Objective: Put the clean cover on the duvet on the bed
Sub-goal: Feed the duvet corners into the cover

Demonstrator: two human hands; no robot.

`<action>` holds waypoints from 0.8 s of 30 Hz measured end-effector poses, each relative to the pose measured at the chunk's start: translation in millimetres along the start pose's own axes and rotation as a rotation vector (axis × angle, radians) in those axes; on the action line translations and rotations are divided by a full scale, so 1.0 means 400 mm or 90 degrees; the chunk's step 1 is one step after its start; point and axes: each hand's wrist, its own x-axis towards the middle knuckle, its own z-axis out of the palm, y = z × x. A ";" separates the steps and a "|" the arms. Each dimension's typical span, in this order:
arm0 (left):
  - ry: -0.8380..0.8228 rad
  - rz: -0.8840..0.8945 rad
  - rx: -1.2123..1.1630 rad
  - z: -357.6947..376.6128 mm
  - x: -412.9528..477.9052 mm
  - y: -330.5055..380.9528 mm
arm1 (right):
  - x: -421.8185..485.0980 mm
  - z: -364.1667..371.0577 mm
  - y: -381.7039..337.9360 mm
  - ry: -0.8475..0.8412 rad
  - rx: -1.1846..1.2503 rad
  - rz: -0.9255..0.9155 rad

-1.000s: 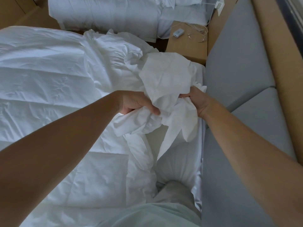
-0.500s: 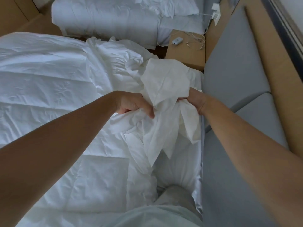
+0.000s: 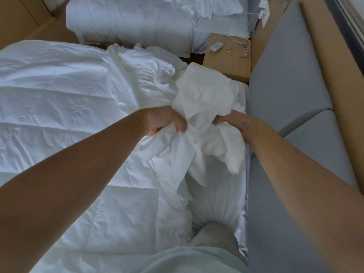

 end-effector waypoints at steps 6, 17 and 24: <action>0.141 0.131 -0.054 0.035 0.030 0.037 | -0.008 0.069 0.030 -0.180 0.032 0.090; 0.108 0.121 -0.044 0.021 0.058 0.008 | -0.049 0.012 -0.004 -0.182 -0.187 0.175; -0.113 -0.094 0.116 0.027 0.039 -0.004 | -0.014 -0.009 0.015 -0.031 0.063 -0.063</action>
